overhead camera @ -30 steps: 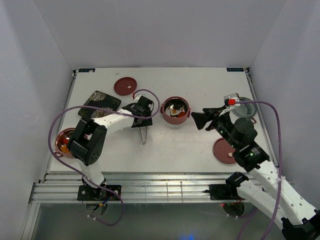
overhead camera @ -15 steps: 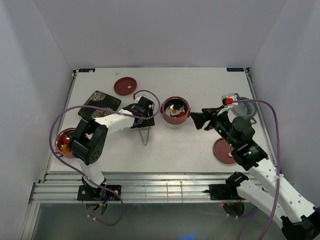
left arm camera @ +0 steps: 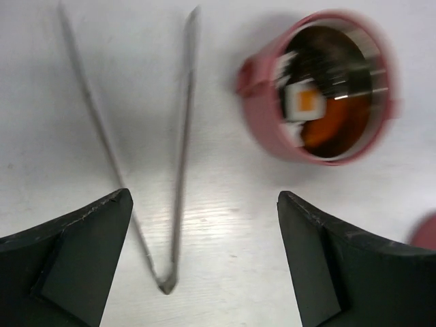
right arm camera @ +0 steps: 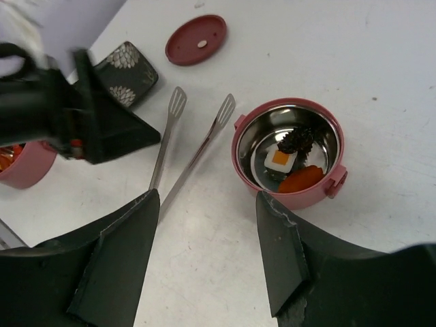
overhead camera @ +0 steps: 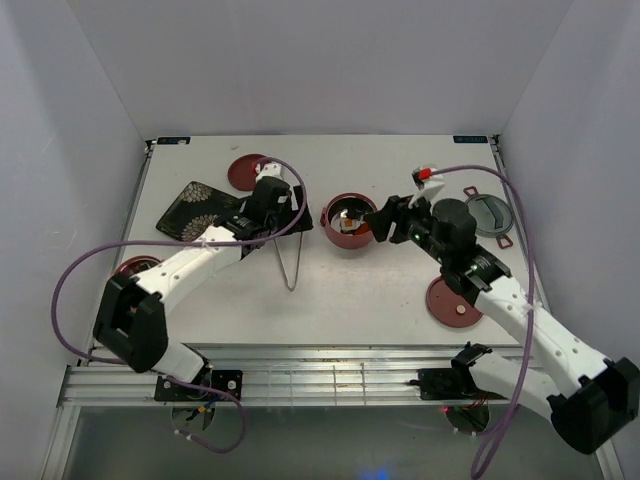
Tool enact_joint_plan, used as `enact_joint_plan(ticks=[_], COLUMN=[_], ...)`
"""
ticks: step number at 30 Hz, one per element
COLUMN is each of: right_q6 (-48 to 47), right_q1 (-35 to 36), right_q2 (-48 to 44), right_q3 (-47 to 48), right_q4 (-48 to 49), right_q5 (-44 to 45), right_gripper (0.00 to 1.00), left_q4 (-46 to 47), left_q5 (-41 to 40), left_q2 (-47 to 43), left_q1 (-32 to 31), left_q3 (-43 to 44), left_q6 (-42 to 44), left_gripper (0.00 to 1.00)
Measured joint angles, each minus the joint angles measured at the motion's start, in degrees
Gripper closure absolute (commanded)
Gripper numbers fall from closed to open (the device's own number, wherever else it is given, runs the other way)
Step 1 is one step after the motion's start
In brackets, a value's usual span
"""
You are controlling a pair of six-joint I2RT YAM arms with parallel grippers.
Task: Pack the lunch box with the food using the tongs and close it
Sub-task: Place the clamp at the center of the board, then pick up the box lid from the center of the board.
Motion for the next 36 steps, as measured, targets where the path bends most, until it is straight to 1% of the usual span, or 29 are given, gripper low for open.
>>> enact_joint_plan(ticks=[3, 5, 7, 10, 14, 17, 20, 22, 26, 29, 31, 36], right_q6=[0.0, -0.2, -0.4, -0.4, -0.8, -1.3, -0.8, 0.7, 3.8, 5.4, 5.9, 6.3], right_q1=[0.0, -0.7, -3.1, -11.1, -24.4, -28.4, -28.9, -28.8, -28.7, -28.7, -28.7, -25.9], right_q2=[6.2, 10.2, 13.1, 15.4, 17.1, 17.6, 17.8, 17.4, 15.1, 14.3, 14.4, 14.7], right_q3=[5.4, 9.3, 11.6, 12.0, 11.9, 11.9, 11.6, 9.6, 0.2, -6.9, -9.3, -10.0], right_q4=[-3.3, -6.0, -7.9, -10.9, -14.0, -15.6, -16.4, -15.9, -15.2, -15.8, -17.0, -18.3], right_q5=[0.9, 2.2, 2.8, 2.0, 3.9, 6.3, 6.4, 5.4, 3.5, 2.7, 2.0, 2.2], right_gripper=[0.35, 0.36, 0.39, 0.44, 0.43, 0.44, 0.46, 0.46, 0.5, 0.51, 0.51, 0.51], left_q4=[4.9, 8.9, 13.5, 17.6, 19.5, 20.5, 21.7, 22.0, 23.0, 24.4, 24.4, 24.6], left_q5=[2.9, 4.8, 6.7, 8.2, 6.5, 2.6, -2.5, -5.7, -11.3, -13.6, -14.5, -15.7], left_q2=[-5.8, -9.6, -12.9, -16.2, -18.6, -21.1, -24.1, -26.1, -29.2, -31.0, -31.3, -32.4], left_q1=[-0.2, -0.4, -0.5, -1.1, -3.5, -8.0, -13.4, -16.5, -21.4, -23.0, -23.0, -23.0], left_q3=[-1.0, -4.1, -8.8, -16.4, -23.6, -26.5, -28.0, -28.5, -29.7, -31.6, -32.2, -32.9], left_q6=[0.3, 0.2, -0.2, -0.5, 0.0, 1.6, 3.4, 4.5, 5.9, 6.7, 6.7, 6.7], left_gripper=[0.02, 0.02, 0.02, 0.02, 0.02, 0.02, 0.02, 0.02, 0.02, 0.02, 0.02, 0.02])
